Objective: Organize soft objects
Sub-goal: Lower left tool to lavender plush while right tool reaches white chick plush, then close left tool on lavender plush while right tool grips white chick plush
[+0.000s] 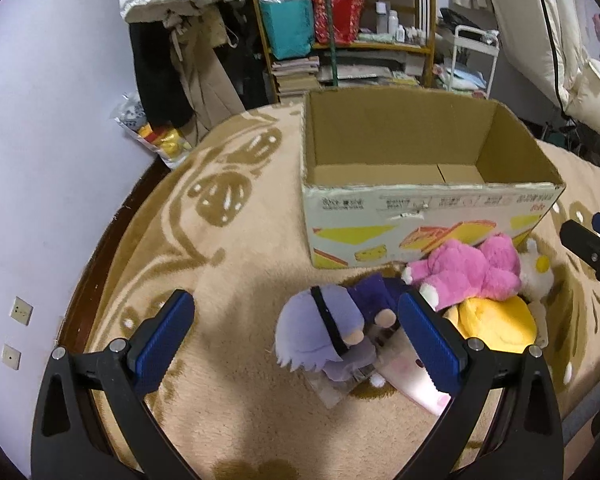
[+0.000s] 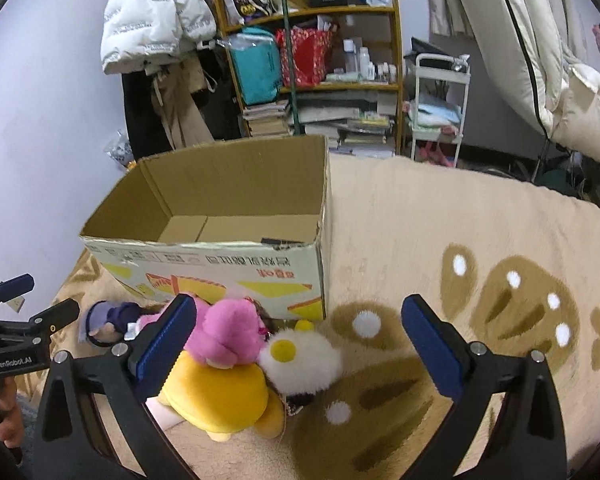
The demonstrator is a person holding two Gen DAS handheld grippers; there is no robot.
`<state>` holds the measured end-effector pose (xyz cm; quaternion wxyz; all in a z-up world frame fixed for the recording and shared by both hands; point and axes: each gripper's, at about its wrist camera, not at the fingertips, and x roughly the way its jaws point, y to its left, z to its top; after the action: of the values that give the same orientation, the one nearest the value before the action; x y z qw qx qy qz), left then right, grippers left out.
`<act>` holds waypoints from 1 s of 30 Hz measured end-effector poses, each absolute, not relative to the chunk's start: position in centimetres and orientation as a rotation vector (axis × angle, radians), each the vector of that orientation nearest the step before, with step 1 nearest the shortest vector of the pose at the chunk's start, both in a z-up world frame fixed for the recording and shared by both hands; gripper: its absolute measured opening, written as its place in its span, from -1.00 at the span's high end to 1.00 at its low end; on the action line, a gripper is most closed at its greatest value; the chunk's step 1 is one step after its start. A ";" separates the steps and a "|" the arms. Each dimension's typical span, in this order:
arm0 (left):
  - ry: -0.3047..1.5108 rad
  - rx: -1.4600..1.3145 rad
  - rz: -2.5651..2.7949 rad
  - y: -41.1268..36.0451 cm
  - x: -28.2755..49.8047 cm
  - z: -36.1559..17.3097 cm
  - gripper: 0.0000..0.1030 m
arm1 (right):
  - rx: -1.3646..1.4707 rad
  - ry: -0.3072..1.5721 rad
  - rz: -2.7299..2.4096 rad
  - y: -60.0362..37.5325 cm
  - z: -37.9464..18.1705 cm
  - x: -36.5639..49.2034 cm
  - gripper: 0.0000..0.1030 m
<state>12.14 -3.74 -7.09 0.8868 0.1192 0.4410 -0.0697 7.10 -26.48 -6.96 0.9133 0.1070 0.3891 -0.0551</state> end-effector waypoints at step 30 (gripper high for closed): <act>1.030 0.342 -0.134 -5.9 14.2 -13.3 -0.96 | 0.285 1.109 -0.118 -26.7 -14.1 10.8 -0.16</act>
<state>14.21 -5.91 -13.30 0.8542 0.1628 0.4897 -0.0637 10.75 -26.72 -14.11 0.8390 0.1346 0.5242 -0.0558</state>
